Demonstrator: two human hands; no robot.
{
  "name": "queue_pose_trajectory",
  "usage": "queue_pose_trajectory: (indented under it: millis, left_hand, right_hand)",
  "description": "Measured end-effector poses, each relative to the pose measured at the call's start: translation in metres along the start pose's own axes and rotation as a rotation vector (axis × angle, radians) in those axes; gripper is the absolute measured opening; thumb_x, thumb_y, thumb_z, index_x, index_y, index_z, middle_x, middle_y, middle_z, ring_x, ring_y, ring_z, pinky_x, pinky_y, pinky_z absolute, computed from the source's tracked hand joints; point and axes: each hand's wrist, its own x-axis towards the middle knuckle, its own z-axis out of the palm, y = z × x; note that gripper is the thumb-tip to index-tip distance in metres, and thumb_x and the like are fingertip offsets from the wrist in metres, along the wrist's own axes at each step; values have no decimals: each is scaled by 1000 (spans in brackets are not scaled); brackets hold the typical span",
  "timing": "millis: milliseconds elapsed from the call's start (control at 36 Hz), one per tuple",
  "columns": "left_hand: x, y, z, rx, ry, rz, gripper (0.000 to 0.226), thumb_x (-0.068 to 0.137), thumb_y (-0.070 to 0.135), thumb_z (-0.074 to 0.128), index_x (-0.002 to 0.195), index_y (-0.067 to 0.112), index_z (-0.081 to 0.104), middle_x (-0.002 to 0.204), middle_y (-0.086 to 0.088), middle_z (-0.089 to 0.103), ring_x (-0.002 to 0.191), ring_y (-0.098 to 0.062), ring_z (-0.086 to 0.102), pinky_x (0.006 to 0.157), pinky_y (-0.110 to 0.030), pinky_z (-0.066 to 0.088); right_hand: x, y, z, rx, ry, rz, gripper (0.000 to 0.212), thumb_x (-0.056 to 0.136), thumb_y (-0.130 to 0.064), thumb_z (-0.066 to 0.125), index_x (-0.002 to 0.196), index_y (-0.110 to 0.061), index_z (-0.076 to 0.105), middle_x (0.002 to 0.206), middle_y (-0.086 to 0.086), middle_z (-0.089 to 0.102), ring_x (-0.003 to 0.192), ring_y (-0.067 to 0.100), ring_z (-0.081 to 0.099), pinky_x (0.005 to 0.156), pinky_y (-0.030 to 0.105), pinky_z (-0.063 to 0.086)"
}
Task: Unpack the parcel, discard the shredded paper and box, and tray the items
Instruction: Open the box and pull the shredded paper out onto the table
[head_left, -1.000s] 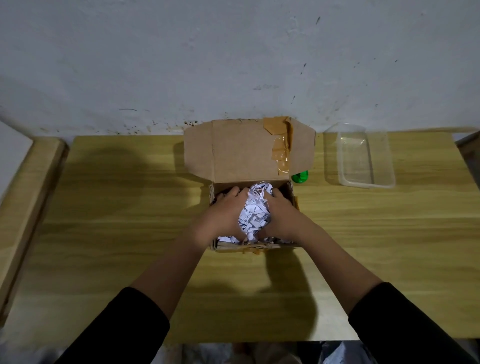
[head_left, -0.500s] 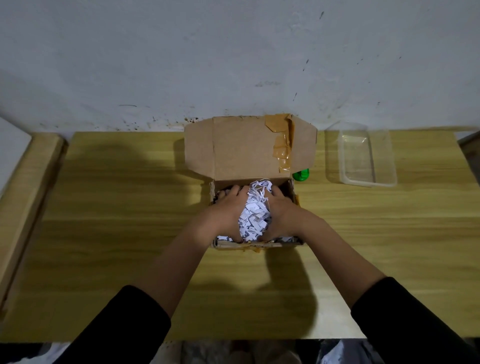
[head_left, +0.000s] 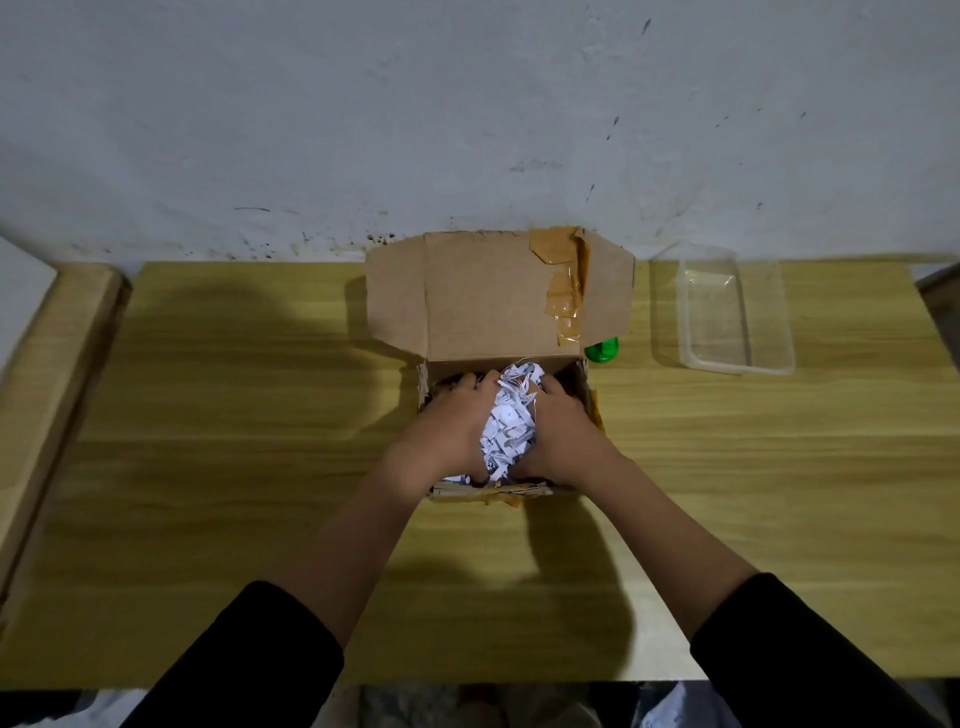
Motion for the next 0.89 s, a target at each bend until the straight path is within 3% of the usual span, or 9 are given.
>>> queue_pose_trajectory:
  millis: [167, 278, 472, 667, 889]
  left_hand:
    - [-3, 2, -1, -54, 11, -16, 115, 52, 12, 85, 144, 14, 16, 135, -9, 38, 122, -32, 43, 91, -42, 47]
    - [-5, 2, -2, -108, 41, -7, 103, 49, 11, 85, 134, 16, 27, 124, -7, 44, 113, -31, 49, 82, -40, 49]
    - [-8, 3, -5, -165, 69, 10, 99, 49, 9, 84, 132, 17, 31, 122, -5, 45, 112, -28, 49, 84, -39, 47]
    - [-12, 5, -10, -213, 135, 28, 107, 49, 12, 86, 138, 18, 28, 130, -5, 43, 120, -28, 44, 95, -45, 44]
    - [-18, 9, -13, -185, 143, 33, 106, 51, 11, 86, 139, 16, 26, 133, -7, 41, 120, -31, 44, 95, -47, 43]
  right_hand:
    - [1, 2, 3, 22, 17, -11, 80, 65, -37, 74, 137, -25, 41, 145, -1, 40, 137, 23, 25, 111, 44, 30]
    - [2, 3, 6, 68, 33, 34, 81, 57, -46, 65, 133, -28, 44, 137, 1, 46, 130, 21, 37, 109, 38, 34]
    - [-6, 0, 2, 163, 100, 29, 80, 63, -33, 74, 135, -24, 42, 138, 3, 45, 131, 21, 36, 108, 35, 35]
    - [-8, -7, -9, 120, 158, 5, 71, 66, -32, 71, 131, -23, 45, 135, 0, 48, 128, 22, 35, 103, 46, 37]
    - [-15, -6, -5, 156, 210, 14, 72, 64, -29, 72, 131, -23, 46, 132, 1, 51, 126, 23, 37, 103, 47, 37]
